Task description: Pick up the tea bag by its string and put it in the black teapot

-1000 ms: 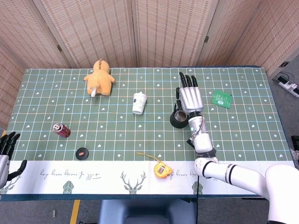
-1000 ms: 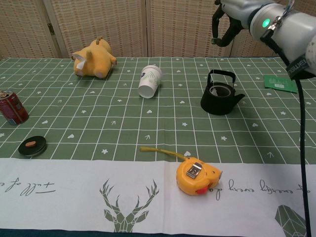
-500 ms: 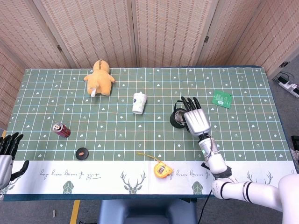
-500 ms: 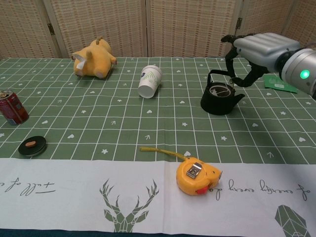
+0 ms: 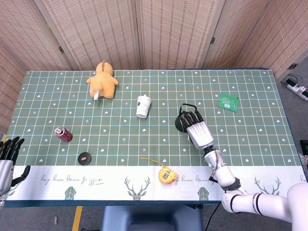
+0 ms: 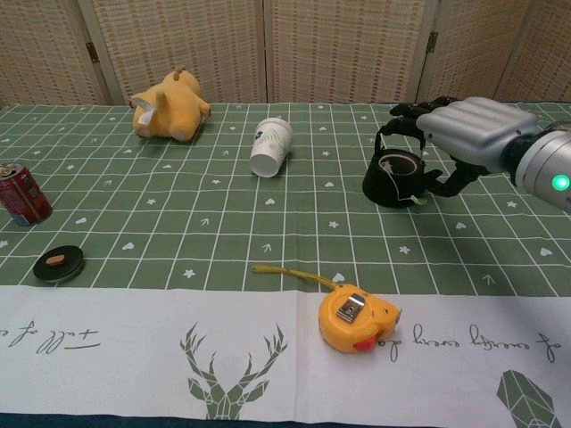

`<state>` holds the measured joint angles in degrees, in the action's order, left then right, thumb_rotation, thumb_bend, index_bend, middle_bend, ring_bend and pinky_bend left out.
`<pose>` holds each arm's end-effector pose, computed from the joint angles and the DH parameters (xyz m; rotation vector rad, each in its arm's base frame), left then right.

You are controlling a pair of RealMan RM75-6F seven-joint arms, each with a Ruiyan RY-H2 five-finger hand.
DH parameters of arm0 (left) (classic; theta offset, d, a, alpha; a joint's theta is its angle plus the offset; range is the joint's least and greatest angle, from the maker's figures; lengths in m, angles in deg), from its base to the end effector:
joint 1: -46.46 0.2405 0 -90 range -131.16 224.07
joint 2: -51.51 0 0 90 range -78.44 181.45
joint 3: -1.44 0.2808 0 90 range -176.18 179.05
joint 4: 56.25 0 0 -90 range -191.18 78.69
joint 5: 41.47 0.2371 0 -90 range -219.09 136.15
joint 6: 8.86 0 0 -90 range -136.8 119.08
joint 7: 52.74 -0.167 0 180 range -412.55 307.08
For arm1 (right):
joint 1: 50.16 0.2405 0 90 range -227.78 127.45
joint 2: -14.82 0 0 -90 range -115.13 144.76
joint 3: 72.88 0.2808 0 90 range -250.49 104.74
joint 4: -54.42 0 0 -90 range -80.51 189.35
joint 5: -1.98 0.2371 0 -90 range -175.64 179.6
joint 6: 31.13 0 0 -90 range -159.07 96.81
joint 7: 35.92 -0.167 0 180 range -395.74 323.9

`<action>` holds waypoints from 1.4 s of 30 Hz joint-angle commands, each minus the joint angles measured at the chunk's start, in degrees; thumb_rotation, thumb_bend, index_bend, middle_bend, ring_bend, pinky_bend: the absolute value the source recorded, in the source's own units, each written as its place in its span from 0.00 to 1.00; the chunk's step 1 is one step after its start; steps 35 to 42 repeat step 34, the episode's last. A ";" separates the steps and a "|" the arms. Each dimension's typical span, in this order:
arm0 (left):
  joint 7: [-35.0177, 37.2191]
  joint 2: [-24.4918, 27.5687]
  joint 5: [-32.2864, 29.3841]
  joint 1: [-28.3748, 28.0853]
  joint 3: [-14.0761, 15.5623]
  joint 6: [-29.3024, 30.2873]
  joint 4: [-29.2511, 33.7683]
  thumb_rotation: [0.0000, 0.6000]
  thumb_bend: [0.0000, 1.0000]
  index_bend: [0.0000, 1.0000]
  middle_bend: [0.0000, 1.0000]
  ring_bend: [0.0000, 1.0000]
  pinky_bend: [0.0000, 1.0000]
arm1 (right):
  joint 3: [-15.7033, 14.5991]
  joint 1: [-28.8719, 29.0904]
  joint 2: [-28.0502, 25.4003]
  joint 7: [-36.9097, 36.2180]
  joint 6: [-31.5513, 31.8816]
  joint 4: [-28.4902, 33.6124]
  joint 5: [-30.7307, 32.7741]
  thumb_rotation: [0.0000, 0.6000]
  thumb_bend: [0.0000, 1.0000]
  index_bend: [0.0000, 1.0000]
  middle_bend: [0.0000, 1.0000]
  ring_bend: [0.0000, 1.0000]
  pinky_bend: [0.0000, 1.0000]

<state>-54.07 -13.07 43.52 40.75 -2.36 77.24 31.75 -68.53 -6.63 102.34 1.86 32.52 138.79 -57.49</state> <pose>-0.3560 0.2185 0.1576 -1.3786 -0.8053 -0.8650 -0.1851 -0.3848 -0.0341 1.8551 -0.6072 0.6845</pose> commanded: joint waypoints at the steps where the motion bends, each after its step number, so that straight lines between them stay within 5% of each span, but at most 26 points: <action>1: -0.08 -0.02 0.19 -0.05 0.07 -0.01 0.04 1.00 0.35 0.00 0.00 0.00 0.00 | -0.46 -0.46 -1.96 1.12 -1.10 2.81 0.51 1.00 0.44 0.00 0.00 0.00 0.00; 8: -1.04 -0.30 0.80 0.28 0.34 0.83 0.28 1.00 0.35 0.00 0.00 0.00 0.00 | -0.70 -4.50 -9.26 -0.65 5.13 14.01 -3.31 1.00 0.44 0.00 0.00 0.00 0.00; 13: -1.68 -0.15 0.43 0.25 0.52 0.21 0.77 1.00 0.35 0.00 0.00 0.00 0.00 | -6.04 -14.36 -17.30 -5.72 16.34 19.70 -10.46 1.00 0.44 0.00 0.00 0.00 0.00; 18: -2.85 -0.32 0.80 0.01 0.97 -0.45 1.19 1.00 0.35 0.00 0.00 0.00 0.00 | -10.01 -25.80 -19.49 -19.29 26.17 12.98 -14.14 1.00 0.44 0.00 0.00 0.00 0.00; 23: -5.11 -1.20 1.43 -0.19 1.56 -0.86 1.38 1.00 0.35 0.00 0.00 0.00 0.00 | -10.23 -31.89 -18.44 -34.48 27.19 3.26 -14.74 1.00 0.44 0.00 0.00 0.00 0.00; 42: -7.14 -1.96 2.29 0.00 2.01 -0.26 1.67 1.00 0.35 0.00 0.00 0.00 0.00 | -9.27 -33.24 -19.92 -36.91 24.30 2.28 -19.74 1.00 0.44 0.00 0.00 0.00 0.00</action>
